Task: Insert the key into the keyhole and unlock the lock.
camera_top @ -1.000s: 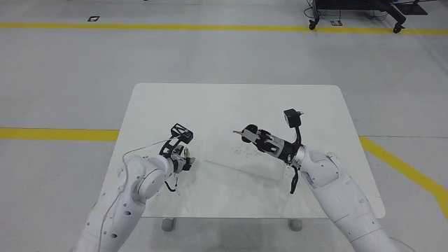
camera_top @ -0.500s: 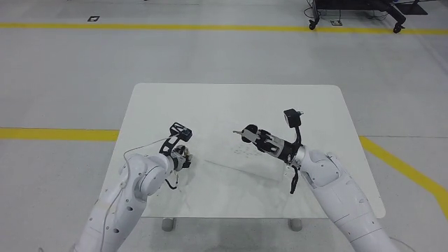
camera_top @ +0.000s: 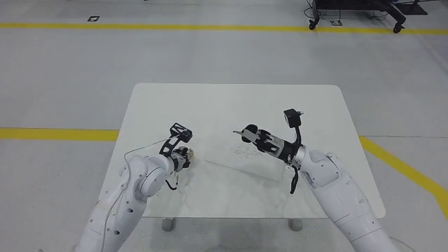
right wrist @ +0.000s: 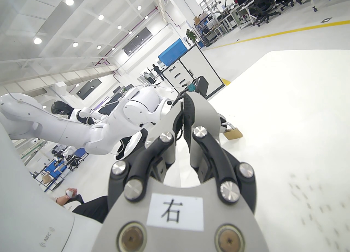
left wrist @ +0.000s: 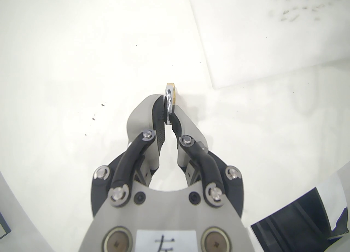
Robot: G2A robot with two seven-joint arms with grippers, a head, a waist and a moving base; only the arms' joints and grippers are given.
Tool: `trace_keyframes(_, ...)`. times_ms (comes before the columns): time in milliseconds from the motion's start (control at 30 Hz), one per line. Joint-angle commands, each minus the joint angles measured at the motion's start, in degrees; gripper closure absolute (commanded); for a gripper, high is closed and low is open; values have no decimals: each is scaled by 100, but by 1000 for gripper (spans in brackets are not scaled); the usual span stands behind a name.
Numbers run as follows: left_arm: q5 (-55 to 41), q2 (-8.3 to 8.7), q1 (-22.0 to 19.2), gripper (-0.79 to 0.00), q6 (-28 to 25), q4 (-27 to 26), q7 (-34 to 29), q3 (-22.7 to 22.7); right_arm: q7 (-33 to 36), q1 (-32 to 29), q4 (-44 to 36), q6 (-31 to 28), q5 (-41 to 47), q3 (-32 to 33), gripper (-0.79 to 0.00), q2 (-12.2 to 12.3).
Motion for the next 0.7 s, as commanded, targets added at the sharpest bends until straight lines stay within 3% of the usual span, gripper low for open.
trace_keyframes(0, -38, -2, -8, 0, -7, 18, -3, -4, 0, 0, 0, 0, 0, 0, 0, 0)
trace_keyframes(33, -53, -3, -10, 0, -9, 27, -6, -4, 0, 0, 0, 0, 0, 0, 0, 0)
trace_keyframes(133, -84, -6, -19, -240, -17, 35, 3, -6, 0, 0, 0, 0, 0, 0, 0, 0)
trace_keyframes(167, -90, -6, -19, -277, -22, 38, 8, -5, 0, 0, 0, 0, 0, 0, 0, 0)
trace_keyframes(400, -78, -8, -21, -382, -75, 6, 155, 5, 0, 0, 0, 0, 0, 0, 0, 0)
trace_keyframes(500, -54, -9, -24, -366, -87, 10, 174, 19, 0, 0, 0, 0, 0, 0, 0, 0)
trace_keyframes(633, -2, -16, -56, -249, -153, 46, 259, 70, 0, 0, 0, 0, 0, 0, 0, 0)
trace_keyframes(667, 7, -19, -68, -185, -151, 53, 275, 82, 0, 0, 0, 0, 0, 0, 0, 0)
